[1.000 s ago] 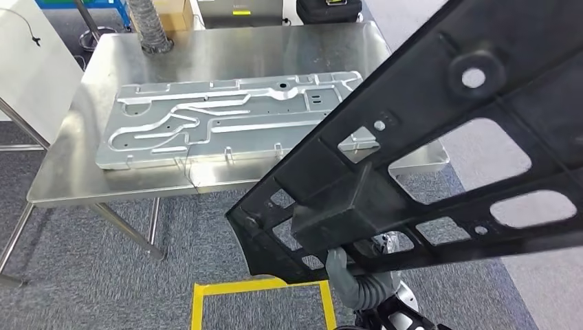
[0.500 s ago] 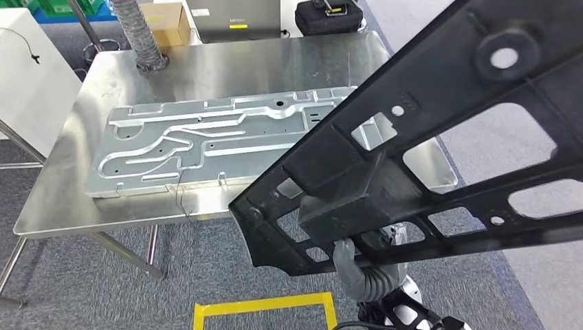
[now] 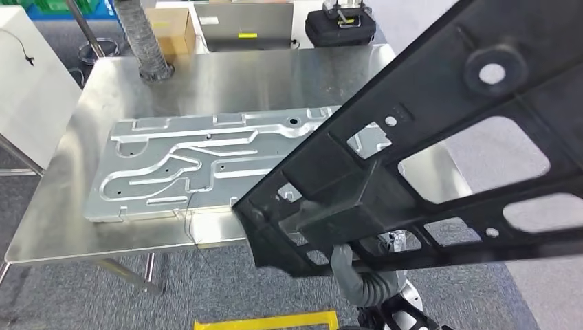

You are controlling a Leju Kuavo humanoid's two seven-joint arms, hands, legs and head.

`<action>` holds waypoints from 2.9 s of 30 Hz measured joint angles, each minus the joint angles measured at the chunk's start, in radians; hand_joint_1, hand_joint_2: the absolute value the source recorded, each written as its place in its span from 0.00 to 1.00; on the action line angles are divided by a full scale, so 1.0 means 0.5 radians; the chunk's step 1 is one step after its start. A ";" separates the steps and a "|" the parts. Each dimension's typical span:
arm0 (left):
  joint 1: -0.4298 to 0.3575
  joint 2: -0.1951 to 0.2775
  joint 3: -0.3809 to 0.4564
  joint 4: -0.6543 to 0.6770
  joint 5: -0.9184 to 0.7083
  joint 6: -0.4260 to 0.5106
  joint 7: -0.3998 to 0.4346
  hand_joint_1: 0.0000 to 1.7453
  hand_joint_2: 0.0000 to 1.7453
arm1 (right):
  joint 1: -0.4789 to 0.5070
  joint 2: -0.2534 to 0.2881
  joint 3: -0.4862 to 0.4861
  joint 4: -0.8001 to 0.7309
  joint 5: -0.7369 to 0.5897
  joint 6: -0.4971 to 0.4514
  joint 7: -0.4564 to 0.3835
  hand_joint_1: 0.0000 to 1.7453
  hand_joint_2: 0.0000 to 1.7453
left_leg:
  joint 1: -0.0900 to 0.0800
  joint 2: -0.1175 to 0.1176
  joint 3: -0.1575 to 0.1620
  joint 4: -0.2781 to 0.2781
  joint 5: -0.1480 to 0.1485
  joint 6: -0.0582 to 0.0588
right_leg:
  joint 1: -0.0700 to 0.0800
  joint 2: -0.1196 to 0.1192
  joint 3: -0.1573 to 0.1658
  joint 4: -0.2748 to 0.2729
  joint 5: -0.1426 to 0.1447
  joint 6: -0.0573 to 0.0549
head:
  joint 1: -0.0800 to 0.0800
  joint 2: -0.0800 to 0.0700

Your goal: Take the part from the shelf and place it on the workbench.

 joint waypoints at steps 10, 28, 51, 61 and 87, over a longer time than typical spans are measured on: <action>-0.008 -0.012 0.025 0.001 -0.100 -0.010 -0.039 0.00 0.00 | -0.206 0.000 -0.737 0.363 0.981 -0.624 0.571 1.00 1.00 | -0.033 -0.011 0.136 0.003 -0.116 -0.012 | 0.029 0.005 -0.167 -0.259 0.269 -0.065 | 0.000 0.000; -0.039 -0.010 0.074 0.000 -0.249 -0.074 -0.067 0.00 0.00 | -1.303 0.190 -0.405 1.841 2.532 -0.326 1.078 1.00 1.00 | -0.002 0.005 -0.012 -0.016 0.013 -0.039 | 0.011 0.007 -0.120 -0.271 0.238 -0.039 | 0.000 0.000; -0.024 -0.001 0.113 0.000 -0.365 -0.207 -0.170 0.00 1.00 | -1.586 0.458 0.157 3.095 1.849 0.267 0.760 0.00 0.00 | 0.041 -0.003 -0.143 0.433 -0.215 -0.144 | -0.017 -0.060 -0.088 -0.311 0.270 -0.078 | 0.000 -0.001; -0.032 -0.002 0.121 0.001 -0.386 -0.200 -0.191 0.00 0.00 | -1.564 0.408 0.078 3.150 1.577 0.067 0.676 0.00 0.00 | 0.043 -0.003 0.057 0.020 -0.056 -0.051 | -0.037 -0.026 -0.201 -0.083 0.152 0.039 | 0.006 -0.001; -0.014 -0.009 0.286 0.001 -0.389 -0.219 -0.314 0.00 0.00 | -0.189 0.190 -1.619 0.229 0.286 -0.773 0.001 0.00 0.00 | 0.004 -0.004 0.061 -0.003 -0.062 -0.058 | 0.021 -0.028 -0.032 -0.301 0.205 -0.043 | 0.006 0.000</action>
